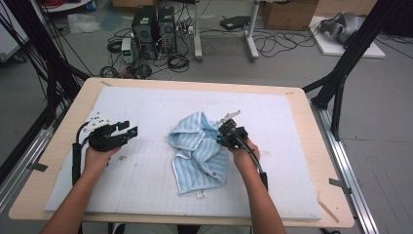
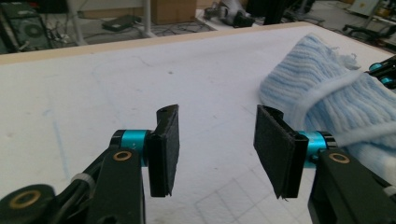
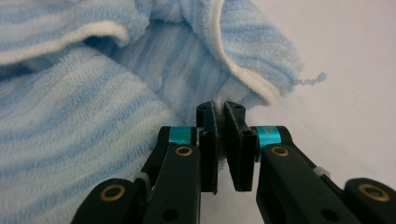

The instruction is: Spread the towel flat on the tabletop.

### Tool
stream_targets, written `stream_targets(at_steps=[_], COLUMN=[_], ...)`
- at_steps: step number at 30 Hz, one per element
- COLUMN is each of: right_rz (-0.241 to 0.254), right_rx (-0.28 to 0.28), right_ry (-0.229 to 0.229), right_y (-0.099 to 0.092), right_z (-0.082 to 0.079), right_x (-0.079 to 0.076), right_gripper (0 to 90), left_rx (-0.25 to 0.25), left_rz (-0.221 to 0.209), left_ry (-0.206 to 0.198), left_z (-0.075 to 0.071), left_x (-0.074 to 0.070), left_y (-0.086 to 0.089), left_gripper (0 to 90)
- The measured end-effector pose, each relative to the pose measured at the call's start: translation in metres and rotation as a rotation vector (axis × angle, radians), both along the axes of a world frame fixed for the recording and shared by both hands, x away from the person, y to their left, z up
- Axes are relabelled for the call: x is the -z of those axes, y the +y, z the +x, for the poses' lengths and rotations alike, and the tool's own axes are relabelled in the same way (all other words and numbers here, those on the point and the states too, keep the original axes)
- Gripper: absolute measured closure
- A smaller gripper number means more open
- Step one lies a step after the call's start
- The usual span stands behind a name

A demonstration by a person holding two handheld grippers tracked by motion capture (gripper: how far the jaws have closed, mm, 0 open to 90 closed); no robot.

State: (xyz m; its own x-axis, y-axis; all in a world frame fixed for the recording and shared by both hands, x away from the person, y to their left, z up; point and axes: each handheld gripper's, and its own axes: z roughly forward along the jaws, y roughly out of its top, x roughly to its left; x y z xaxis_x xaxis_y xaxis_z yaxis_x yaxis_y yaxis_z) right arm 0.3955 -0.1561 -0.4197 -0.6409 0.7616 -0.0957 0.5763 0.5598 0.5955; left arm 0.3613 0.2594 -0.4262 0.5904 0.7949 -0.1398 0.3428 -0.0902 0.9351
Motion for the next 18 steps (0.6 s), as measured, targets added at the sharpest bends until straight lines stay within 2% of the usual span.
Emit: stream_targets(at_steps=[1, 3, 7, 10, 12, 18], right_rz=[0.016, 0.071, 0.151, 0.166, 0.176, 0.194], right_rx=[0.014, 0.011, 0.027, 0.023, 0.013, 0.031], right_ry=[0.007, 0.012, -0.041, -0.064, -0.108, -0.112], right_y=[-0.006, -0.014, -0.023, -0.024, -0.025, -0.038], right_z=[-0.003, -0.008, -0.018, -0.023, -0.028, -0.037], right_x=[0.001, 0.002, 0.0, -0.004, -0.006, -0.001], right_gripper=[82.6, 73.8, 59.1, 50.5, 49.1, 45.7], left_rx=[0.017, 0.058, 0.143, 0.208, 0.258, 0.362], left_rz=[-0.011, -0.028, -0.011, 0.012, 0.042, 0.041], left_ry=[0.008, 0.02, 0.026, 0.017, 0.005, -0.002], left_z=[0.0, 0.0, -0.003, -0.006, -0.009, -0.011], left_x=[0.0, 0.001, 0.002, 0.004, 0.005, 0.007], left_y=[-0.003, -0.012, -0.035, -0.054, -0.068, -0.099], left_gripper=[51.8, 52.4, 50.8, 46.7, 45.8, 44.7])
